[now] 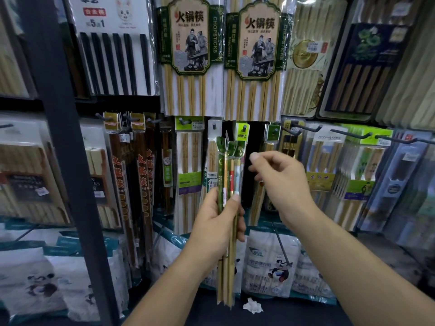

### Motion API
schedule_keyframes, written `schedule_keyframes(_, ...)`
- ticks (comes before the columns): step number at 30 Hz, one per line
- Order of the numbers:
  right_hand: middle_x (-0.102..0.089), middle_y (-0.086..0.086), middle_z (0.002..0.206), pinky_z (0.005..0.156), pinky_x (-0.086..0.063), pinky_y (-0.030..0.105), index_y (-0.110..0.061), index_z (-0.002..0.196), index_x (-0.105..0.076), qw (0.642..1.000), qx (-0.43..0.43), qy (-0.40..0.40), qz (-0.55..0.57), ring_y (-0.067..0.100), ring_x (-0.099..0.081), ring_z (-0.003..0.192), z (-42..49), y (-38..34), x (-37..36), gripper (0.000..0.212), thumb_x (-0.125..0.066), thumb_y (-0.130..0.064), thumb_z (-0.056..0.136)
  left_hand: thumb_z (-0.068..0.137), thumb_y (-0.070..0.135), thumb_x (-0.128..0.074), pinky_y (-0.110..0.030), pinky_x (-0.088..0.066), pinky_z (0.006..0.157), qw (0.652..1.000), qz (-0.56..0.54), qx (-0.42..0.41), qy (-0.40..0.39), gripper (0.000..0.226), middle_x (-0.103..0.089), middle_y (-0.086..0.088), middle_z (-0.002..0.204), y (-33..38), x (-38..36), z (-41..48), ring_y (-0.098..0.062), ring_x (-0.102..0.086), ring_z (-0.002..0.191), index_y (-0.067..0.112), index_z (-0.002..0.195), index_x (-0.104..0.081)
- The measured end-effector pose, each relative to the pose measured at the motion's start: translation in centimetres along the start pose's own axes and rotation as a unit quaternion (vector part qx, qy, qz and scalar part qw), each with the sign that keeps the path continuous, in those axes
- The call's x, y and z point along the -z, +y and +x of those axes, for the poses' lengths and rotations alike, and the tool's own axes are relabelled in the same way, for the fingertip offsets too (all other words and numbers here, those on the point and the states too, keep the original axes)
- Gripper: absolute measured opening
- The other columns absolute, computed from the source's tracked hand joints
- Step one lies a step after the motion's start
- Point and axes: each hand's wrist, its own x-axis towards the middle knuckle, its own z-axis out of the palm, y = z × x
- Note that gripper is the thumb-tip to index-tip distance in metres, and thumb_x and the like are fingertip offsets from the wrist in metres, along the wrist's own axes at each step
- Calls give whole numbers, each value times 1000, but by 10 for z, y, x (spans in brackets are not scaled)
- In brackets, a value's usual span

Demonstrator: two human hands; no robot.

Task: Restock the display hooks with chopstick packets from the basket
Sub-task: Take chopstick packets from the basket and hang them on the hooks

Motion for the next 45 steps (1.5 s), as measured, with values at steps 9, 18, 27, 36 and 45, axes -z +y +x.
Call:
schedule_keyframes(9,-69,-10,71,60,-49,14,-24,81,-74,999,-7,-12,31,1,-60,66,-4,-8,-5,16,-68,-23,96,97,21,-68,-35,-62,64,999,-33,-7,2,13,-74,-3,87,3,-2,-3,-24,-74,79,23,110,-66)
schedule_keyframes(18,-57,-11,61,50,-41,17,-24,72,-69,992,-43,92,79,5,-49,56,22,-19,12,24,-65,-15,94,104,26,-57,-37,-62,83,999,-36,-7,38,51,-76,-11,95,-6,4,3,-25,-76,97,38,142,-26)
schedule_keyframes(27,-44,6,66,75,-45,30,-7,77,-66,989,-45,121,69,17,-41,63,36,-9,12,27,-65,-24,97,104,26,-57,-30,-58,60,999,46,2,18,55,-72,-3,83,-6,5,2,-17,-63,62,14,152,-33)
schedule_keyframes(36,-48,-4,59,71,-46,14,2,79,-66,987,-39,152,29,7,-47,60,43,8,12,32,-67,-25,96,105,30,-55,-25,-37,51,999,31,28,-4,64,-60,3,73,4,1,-3,-8,-45,54,81,67,-50)
schedule_keyframes(45,-71,-10,74,61,-49,13,-26,82,-74,999,4,46,-17,1,-62,67,6,2,3,15,-70,-34,94,108,24,-48,-26,-48,52,999,33,-5,-1,9,-70,2,84,-2,1,1,-12,-59,64,22,106,-57)
